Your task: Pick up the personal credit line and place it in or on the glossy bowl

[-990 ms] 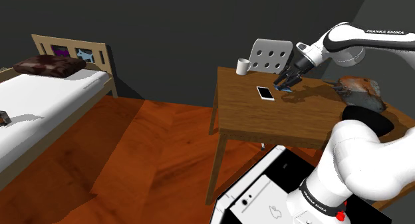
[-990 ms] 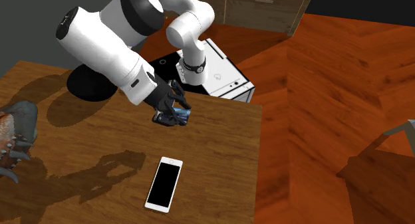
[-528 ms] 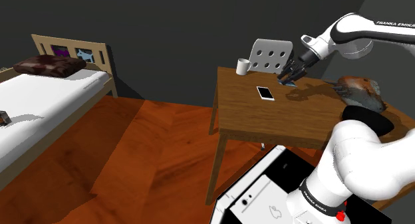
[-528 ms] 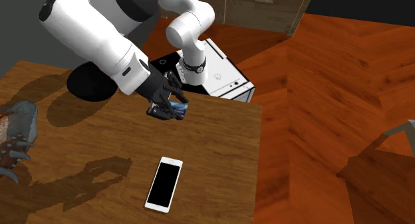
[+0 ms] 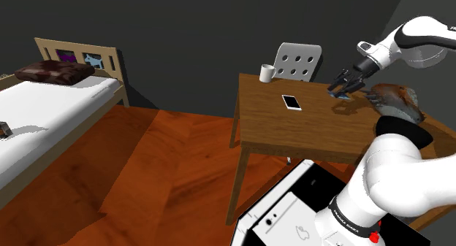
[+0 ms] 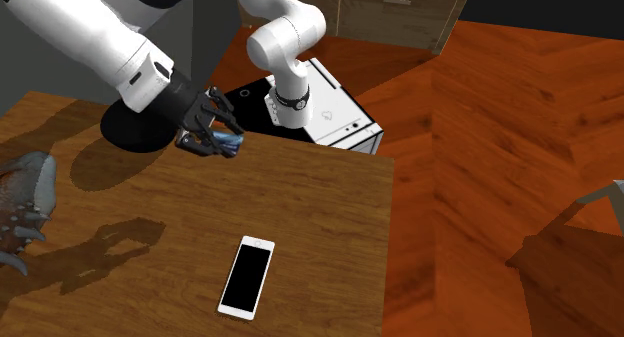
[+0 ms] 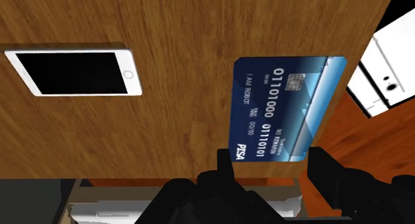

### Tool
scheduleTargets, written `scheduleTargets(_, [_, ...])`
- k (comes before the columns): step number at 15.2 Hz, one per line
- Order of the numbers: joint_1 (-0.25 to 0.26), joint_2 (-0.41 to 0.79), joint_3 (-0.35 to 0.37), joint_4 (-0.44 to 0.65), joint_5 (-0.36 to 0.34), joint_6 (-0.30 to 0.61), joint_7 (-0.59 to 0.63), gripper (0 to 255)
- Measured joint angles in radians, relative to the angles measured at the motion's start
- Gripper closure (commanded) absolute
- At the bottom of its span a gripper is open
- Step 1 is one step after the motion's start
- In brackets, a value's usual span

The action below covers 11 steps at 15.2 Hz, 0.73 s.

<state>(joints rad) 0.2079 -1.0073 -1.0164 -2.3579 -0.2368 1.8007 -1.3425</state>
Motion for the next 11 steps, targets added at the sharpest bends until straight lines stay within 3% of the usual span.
scheduleTargets(5, [-0.072,-0.043,-0.039,0.065,-0.042,-0.122,-0.087,255])
scheduleTargets(11, [-0.124,-0.070,-0.089,0.189,-0.087,-0.273,-0.195,255])
